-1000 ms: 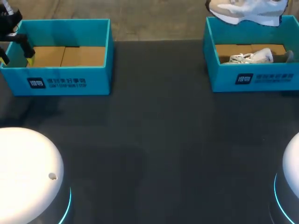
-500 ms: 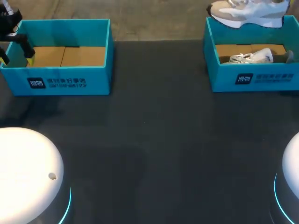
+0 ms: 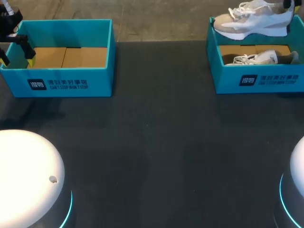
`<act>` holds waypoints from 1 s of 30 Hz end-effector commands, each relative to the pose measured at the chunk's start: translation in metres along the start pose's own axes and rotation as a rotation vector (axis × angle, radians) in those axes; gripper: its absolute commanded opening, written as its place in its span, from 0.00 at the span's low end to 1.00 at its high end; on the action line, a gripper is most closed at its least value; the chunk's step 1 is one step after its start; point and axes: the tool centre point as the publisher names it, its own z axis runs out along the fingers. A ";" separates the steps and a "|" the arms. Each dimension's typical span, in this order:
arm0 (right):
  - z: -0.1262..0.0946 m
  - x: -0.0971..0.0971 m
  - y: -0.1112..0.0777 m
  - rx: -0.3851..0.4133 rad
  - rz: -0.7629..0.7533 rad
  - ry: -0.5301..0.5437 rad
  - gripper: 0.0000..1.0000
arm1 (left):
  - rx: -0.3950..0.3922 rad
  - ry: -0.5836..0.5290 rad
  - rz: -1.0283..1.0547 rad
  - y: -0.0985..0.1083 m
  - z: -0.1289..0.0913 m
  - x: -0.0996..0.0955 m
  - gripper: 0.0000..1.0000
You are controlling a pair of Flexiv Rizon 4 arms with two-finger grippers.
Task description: Take the shoe out of the shoebox, open the shoe tongue, remove and reinsert the insole, then place the shoe into the shoebox
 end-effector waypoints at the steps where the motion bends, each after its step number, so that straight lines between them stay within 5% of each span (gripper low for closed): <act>1: 0.011 0.003 0.001 -0.025 0.000 -0.013 0.00 | 0.000 -0.002 -0.001 0.001 0.000 0.000 1.00; 30: 0.044 -0.023 0.019 -0.074 0.090 0.003 0.00 | 0.000 -0.002 -0.001 0.001 0.000 0.000 1.00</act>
